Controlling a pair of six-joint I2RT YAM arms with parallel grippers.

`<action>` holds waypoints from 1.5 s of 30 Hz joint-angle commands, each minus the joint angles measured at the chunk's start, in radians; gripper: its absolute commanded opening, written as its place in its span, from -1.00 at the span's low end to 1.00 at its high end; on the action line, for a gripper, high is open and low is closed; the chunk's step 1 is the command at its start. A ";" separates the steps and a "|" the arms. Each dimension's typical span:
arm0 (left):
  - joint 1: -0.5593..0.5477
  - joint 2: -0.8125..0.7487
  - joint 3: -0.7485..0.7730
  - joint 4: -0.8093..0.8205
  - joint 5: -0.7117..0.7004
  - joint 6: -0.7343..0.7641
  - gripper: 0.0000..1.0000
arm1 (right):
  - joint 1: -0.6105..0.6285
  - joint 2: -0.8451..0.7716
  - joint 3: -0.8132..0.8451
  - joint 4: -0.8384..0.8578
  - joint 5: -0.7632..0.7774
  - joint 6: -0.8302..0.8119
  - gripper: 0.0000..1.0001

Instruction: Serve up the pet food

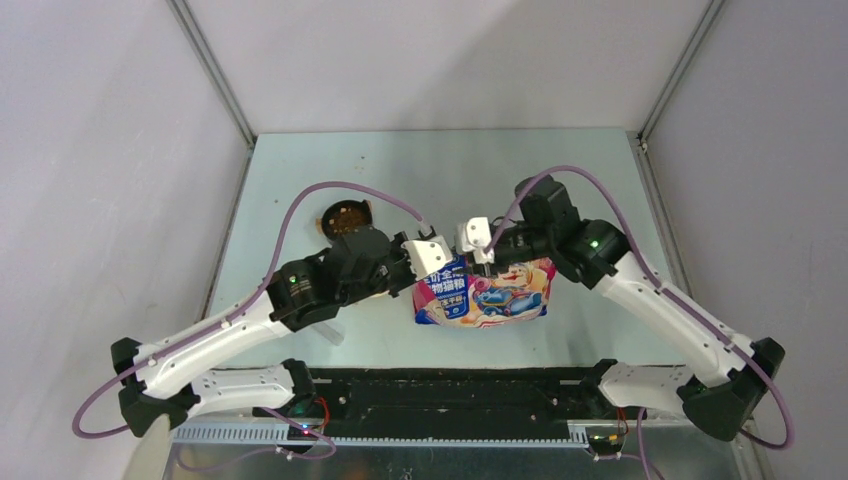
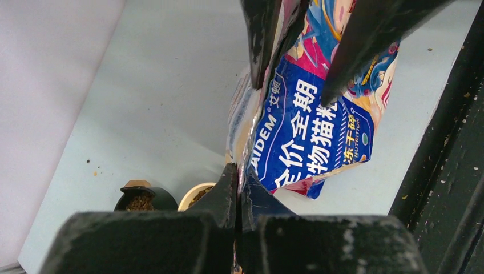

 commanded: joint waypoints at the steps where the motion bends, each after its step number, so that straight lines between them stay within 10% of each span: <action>1: 0.005 -0.045 -0.004 0.083 0.019 0.011 -1.00 | 0.022 0.042 -0.002 0.113 0.110 0.067 -0.50; 3: 0.005 -0.056 -0.013 0.090 0.011 0.013 -1.00 | 0.021 0.046 -0.002 0.126 0.147 0.068 -0.98; 9: 0.006 -0.081 -0.023 0.096 0.016 0.014 -1.00 | 0.015 0.022 -0.003 0.086 0.210 0.036 -1.00; 12: 0.005 -0.084 -0.022 0.095 0.014 0.017 -1.00 | 0.014 0.009 -0.002 0.024 0.248 -0.028 -0.23; 15: 0.006 -0.086 -0.017 0.091 0.011 0.014 -1.00 | 0.015 0.003 -0.002 -0.034 0.283 -0.101 -0.05; 17: 0.006 -0.086 -0.016 0.089 0.011 0.015 -1.00 | 0.011 -0.001 -0.003 -0.053 0.301 -0.110 -0.32; 18: 0.005 -0.086 -0.016 0.089 0.010 0.015 -1.00 | 0.009 -0.005 -0.002 -0.051 0.304 -0.109 -0.81; 23: 0.005 -0.085 -0.013 0.090 0.005 0.014 -1.00 | 0.005 -0.033 -0.003 -0.026 0.324 -0.101 -1.00; 24: 0.005 -0.085 -0.009 0.097 0.001 0.010 -1.00 | 0.003 -0.036 -0.003 -0.014 0.338 -0.086 -0.92; 27: 0.006 -0.083 0.004 0.119 -0.031 -0.025 -0.45 | -0.005 -0.071 -0.003 0.044 0.348 -0.063 0.66; 28: 0.005 -0.079 0.025 0.125 -0.049 -0.058 0.42 | -0.004 -0.081 -0.003 0.050 0.351 -0.070 0.82; 29: 0.004 -0.077 0.038 0.125 -0.052 -0.074 0.71 | -0.004 -0.104 -0.003 0.058 0.356 -0.075 0.95; 38: -0.004 -0.101 0.175 0.148 -0.298 -0.327 0.99 | -0.244 -0.308 -0.003 0.276 0.254 0.359 0.99; 45: 0.109 -0.095 0.232 -0.024 -0.750 -0.688 0.99 | -0.589 -0.272 0.012 0.478 0.679 1.018 0.99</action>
